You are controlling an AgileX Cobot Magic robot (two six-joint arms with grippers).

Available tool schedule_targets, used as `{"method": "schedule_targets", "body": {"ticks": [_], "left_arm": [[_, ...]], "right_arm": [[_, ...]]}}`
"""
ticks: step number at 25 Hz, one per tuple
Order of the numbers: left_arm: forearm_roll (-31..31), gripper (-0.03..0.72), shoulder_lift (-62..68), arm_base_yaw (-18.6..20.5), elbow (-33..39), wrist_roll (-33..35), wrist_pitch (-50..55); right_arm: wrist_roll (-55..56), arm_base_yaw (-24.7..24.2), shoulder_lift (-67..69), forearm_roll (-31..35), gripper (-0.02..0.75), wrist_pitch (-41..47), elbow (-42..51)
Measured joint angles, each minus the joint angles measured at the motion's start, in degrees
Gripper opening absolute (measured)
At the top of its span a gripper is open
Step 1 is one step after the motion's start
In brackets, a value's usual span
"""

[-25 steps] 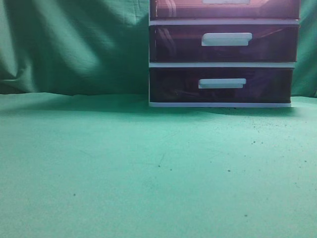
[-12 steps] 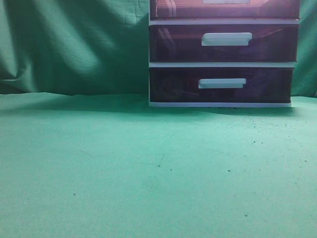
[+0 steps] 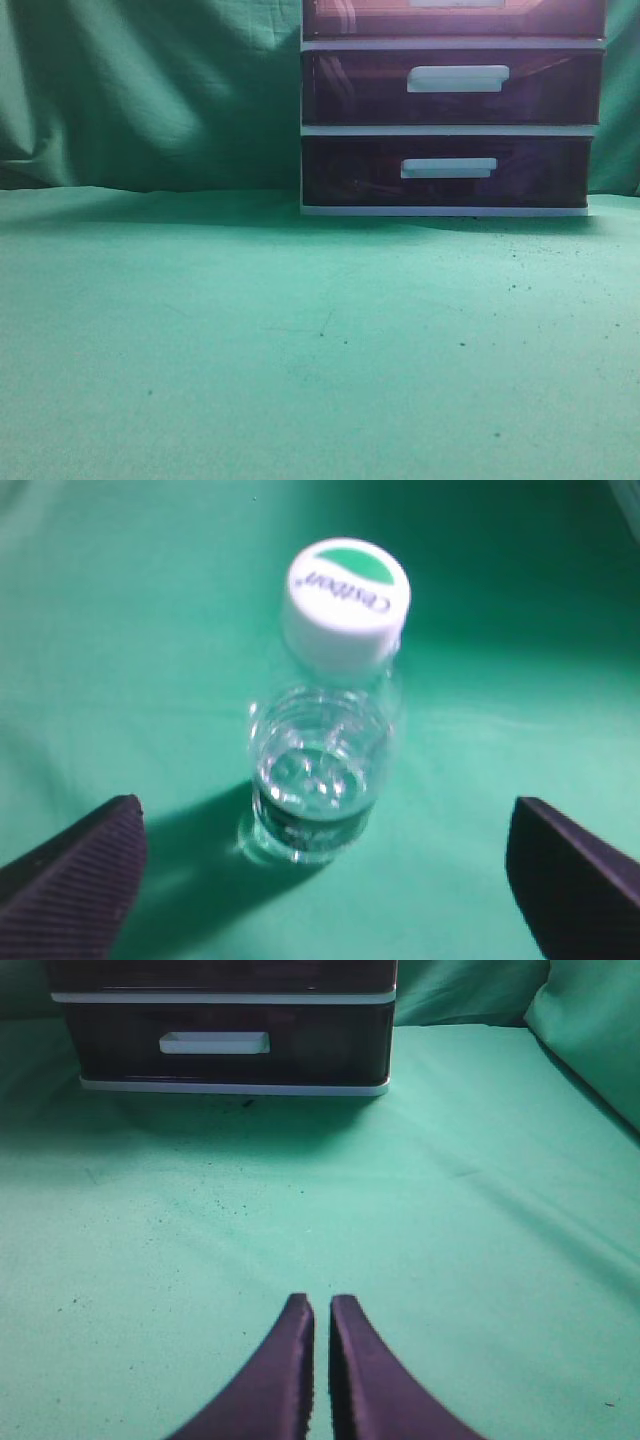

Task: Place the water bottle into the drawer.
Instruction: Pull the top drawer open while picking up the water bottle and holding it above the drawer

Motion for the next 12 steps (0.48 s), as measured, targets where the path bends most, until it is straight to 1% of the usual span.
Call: {"method": "schedule_targets", "body": {"ticks": [8,12], "left_arm": [[0.0,0.634,14.5,0.0,-4.5,0.1,-10.8],[0.0,0.634,20.0,0.0,-5.8,0.2,-14.2]], "right_arm": [[0.0,0.0,0.0,0.0,0.048,0.0,0.0],[0.0,0.0,0.0,0.0,0.048,0.0,0.0]]}}
